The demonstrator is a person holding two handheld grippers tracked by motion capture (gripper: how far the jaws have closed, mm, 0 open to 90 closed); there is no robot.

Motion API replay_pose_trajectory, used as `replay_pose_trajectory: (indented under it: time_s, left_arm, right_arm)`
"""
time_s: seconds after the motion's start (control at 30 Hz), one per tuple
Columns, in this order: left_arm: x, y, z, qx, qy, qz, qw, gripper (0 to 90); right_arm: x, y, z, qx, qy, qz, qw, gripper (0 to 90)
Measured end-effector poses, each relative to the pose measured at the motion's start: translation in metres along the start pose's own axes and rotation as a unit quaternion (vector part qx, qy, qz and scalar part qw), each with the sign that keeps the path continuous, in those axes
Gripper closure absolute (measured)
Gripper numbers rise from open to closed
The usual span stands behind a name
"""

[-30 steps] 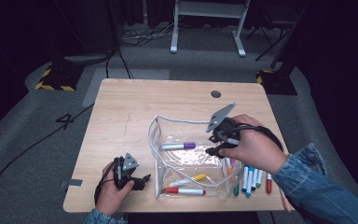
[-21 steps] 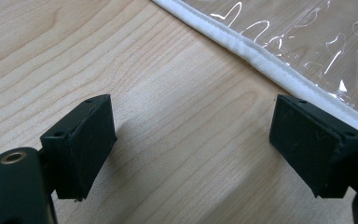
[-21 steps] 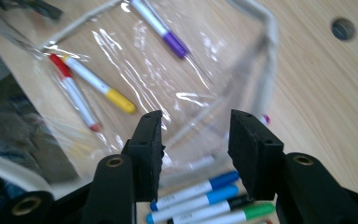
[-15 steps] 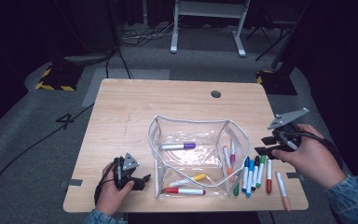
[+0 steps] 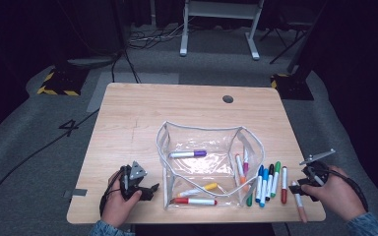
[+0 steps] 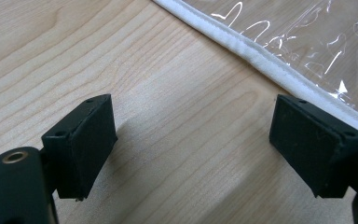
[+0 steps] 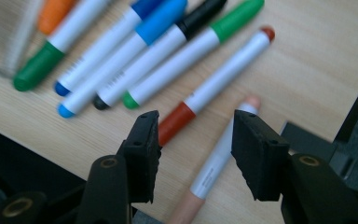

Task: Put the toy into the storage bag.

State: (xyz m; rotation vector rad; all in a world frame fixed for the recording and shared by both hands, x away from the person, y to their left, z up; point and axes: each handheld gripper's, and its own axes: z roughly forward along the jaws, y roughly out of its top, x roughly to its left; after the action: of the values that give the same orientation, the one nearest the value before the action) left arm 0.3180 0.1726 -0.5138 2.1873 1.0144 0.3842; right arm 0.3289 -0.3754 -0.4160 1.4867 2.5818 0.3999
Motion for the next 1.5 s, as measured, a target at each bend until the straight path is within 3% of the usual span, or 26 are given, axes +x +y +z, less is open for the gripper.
replay_pose_trajectory:
  time_s: [0.13,0.33,0.43,0.57,0.73,0.97,1.13,1.33,1.5]
  left_arm:
    - [0.0,0.0,0.0,-0.001,0.001,-0.001,1.0,15.0]
    - [0.0,0.0,0.0,0.0,0.001,0.0,1.0,14.9]
    - [0.0,0.0,0.0,0.0,0.001,0.0,1.0,14.9]
    - [0.0,0.0,0.0,0.0,0.002,0.001,1.0,14.9]
    - [0.0,0.0,0.0,0.001,-0.001,-0.001,1.0,14.6]
    - [0.0,0.0,0.0,0.0,-0.001,-0.001,1.0,14.6]
    - [0.0,0.0,0.0,0.0,-0.001,-0.001,1.0,14.6]
    - [-0.001,0.0,0.0,-0.001,-0.001,-0.003,1.0,14.6]
    - [-0.001,0.0,0.0,-0.001,-0.001,-0.003,1.0,14.6]
  right_arm:
    - [-0.01,-0.012,0.019,0.023,-0.018,0.019,0.9994,54.4]
    - [-0.021,-0.028,0.043,0.061,-0.019,0.054,0.9965,62.8]
    - [-0.023,-0.029,0.043,0.062,-0.025,0.07,0.9953,76.6]
    - [-0.028,-0.028,0.04,0.069,-0.037,0.073,0.9943,77.2]
    - [-0.025,-0.014,0.015,0.041,-0.029,0.067,0.9965,77.2]
    - [0.003,0.03,-0.032,-0.009,-0.005,0.008,0.9999,77.2]
    - [0.027,0.065,-0.069,-0.048,0.011,-0.044,0.9978,77.2]
    - [0.066,0.108,-0.106,-0.079,0.026,-0.118,0.9896,77.2]
    - [0.106,0.142,-0.124,-0.087,0.027,-0.187,0.9781,77.2]
